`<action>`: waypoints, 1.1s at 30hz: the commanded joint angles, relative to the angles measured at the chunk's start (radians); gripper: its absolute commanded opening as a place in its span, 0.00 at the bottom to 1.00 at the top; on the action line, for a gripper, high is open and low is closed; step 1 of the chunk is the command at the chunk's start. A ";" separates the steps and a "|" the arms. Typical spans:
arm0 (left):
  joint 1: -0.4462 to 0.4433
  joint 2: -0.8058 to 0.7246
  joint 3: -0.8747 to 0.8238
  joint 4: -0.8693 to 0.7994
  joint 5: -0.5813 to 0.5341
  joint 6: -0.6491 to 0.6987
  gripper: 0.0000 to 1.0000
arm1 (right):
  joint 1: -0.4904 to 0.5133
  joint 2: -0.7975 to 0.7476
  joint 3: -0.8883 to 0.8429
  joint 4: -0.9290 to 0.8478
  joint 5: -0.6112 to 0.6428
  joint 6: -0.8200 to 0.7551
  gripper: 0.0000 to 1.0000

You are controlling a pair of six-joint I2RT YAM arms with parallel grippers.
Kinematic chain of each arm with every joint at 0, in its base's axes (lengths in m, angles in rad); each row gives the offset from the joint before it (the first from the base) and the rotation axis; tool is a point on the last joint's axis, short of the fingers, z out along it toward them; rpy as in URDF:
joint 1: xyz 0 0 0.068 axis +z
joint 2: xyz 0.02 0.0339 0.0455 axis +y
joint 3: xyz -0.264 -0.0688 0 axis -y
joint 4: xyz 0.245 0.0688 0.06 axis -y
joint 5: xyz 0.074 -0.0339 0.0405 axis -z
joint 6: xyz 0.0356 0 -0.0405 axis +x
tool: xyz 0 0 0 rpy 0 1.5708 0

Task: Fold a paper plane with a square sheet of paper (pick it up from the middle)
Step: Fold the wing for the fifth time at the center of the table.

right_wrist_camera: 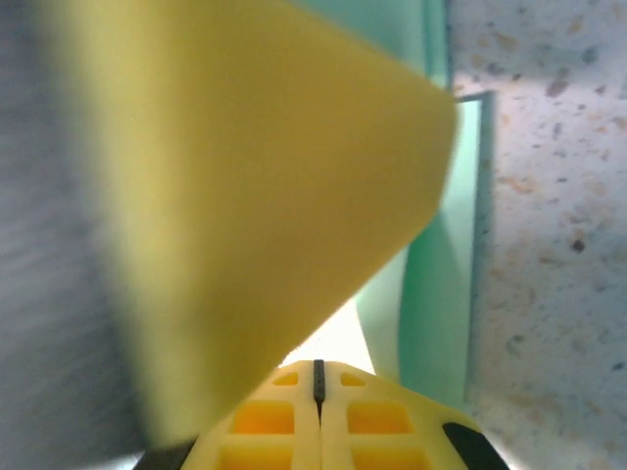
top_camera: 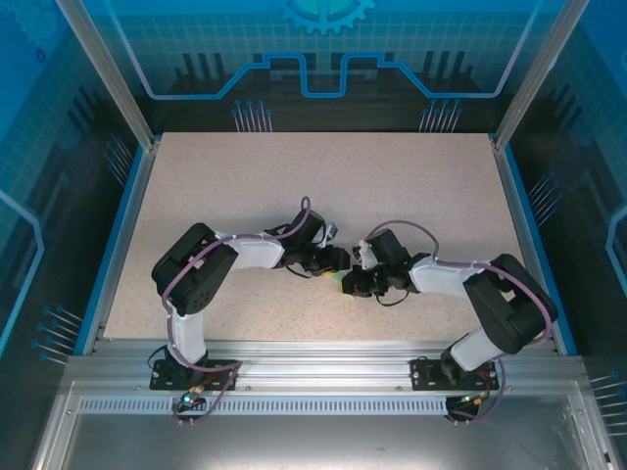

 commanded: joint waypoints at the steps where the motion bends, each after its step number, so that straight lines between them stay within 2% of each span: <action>1: -0.005 0.035 0.013 -0.042 0.015 0.028 0.50 | -0.027 0.042 0.026 0.024 -0.038 0.000 0.04; 8: -0.005 0.034 0.020 -0.055 0.009 0.030 0.50 | -0.031 0.065 -0.067 0.006 -0.079 -0.017 0.02; 14: -0.004 0.034 0.021 -0.058 0.006 0.028 0.50 | -0.046 0.044 -0.157 0.010 -0.061 -0.011 0.03; 21: -0.004 0.036 0.021 -0.069 0.001 0.029 0.50 | -0.068 0.039 -0.203 0.021 -0.076 0.010 0.03; 23: -0.005 0.038 0.021 -0.069 0.003 0.028 0.49 | -0.070 0.037 -0.210 0.017 -0.094 0.019 0.00; 29: -0.003 0.036 0.021 -0.068 0.011 0.029 0.49 | -0.071 -0.049 -0.212 -0.050 -0.075 -0.003 0.02; 33: -0.004 0.036 0.024 -0.064 0.018 0.031 0.49 | -0.080 -0.005 -0.222 -0.042 -0.063 -0.010 0.02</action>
